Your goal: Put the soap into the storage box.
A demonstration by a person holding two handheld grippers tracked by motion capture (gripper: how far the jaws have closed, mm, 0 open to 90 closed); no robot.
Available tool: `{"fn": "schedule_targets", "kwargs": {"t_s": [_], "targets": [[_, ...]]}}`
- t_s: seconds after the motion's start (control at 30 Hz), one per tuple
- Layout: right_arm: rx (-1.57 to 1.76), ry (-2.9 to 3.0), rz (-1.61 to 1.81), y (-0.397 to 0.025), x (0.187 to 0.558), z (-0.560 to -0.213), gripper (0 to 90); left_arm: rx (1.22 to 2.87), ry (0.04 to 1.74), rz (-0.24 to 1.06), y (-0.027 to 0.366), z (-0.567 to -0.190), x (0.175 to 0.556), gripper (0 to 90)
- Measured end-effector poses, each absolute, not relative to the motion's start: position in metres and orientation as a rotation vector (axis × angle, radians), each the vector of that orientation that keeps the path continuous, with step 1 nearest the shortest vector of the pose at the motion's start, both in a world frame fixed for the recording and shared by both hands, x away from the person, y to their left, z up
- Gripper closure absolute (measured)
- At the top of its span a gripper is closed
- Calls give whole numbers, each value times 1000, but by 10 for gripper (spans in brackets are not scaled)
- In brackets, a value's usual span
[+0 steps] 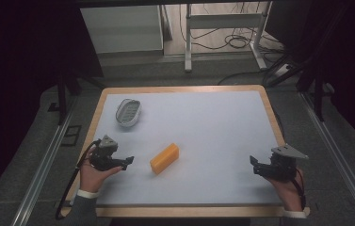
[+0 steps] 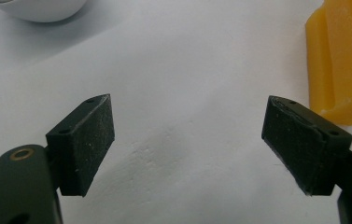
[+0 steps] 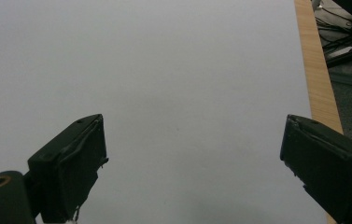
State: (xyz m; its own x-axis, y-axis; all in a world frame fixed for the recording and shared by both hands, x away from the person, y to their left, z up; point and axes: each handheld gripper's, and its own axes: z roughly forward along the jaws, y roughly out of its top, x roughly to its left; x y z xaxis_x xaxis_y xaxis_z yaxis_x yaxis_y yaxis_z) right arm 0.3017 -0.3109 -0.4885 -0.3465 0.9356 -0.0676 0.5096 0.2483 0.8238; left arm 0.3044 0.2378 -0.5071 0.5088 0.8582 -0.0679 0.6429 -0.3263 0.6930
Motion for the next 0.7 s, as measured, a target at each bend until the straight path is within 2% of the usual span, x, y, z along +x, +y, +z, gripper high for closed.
{"fn": "schedule_targets", "kwargs": {"t_s": [0.13, 0.27, 0.53, 0.7], "targets": [[1327, 1957, 980, -314, 304, -491, 71, 2067, 1224, 390, 240, -505, 305, 177], [1331, 1963, 989, -314, 304, -492, 74, 2059, 1244, 422, 243, -498, 305, 182], [1334, 1958, 1008, -312, 302, -489, 78, 2032, 1183, 359, 247, -477, 303, 179], [1344, 1967, 997, -311, 304, -492, 78, 2013, 1165, 370, 245, -464, 303, 181]]}}
